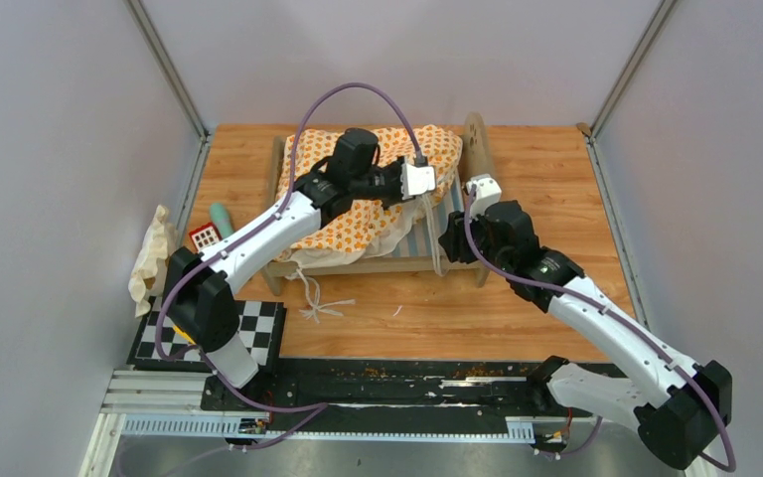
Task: Set up the pet bed
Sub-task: Cross the ropes on the bed frame.
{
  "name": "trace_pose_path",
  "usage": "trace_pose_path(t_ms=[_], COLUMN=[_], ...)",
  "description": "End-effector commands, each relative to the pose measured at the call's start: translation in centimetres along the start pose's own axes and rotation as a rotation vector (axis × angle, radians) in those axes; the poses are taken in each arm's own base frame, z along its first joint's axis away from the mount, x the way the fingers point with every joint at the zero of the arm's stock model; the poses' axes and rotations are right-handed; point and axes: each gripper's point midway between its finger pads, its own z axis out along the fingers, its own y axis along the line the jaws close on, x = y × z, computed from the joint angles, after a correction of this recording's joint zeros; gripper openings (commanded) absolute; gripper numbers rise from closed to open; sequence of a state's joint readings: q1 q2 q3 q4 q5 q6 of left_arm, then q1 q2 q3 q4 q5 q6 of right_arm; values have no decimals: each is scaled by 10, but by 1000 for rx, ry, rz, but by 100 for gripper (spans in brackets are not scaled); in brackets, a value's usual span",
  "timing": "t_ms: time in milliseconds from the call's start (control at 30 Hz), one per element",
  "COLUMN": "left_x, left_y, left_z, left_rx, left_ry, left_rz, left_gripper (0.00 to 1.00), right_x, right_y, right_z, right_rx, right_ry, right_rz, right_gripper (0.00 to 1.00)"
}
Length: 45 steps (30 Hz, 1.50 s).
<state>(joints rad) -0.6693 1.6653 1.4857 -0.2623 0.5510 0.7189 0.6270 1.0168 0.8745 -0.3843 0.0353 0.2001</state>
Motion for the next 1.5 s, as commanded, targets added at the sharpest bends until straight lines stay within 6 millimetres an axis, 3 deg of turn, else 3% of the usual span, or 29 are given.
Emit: trace_pose_path(t_ms=[0,767,967,1233,1467], left_x=[-33,-31,-30,-27,-26], left_y=[19,21,20,21,21], left_z=[-21,-21,-21,-22,-21], left_rx=[-68,-68,-64,-69,-67], left_ry=[-86,-97,-97,-95,-96], left_rz=[39,25,21,21,15], left_gripper=[0,0,0,0,0], right_x=[-36,0,5,-2,3], right_y=[-9,-5,0,8,6], right_z=[10,48,45,28,34], right_rx=[69,32,0,-46,-38], right_ry=[-136,-66,-61,-89,-76], right_rz=[-4,42,44,38,41], right_gripper=[42,42,43,45,46])
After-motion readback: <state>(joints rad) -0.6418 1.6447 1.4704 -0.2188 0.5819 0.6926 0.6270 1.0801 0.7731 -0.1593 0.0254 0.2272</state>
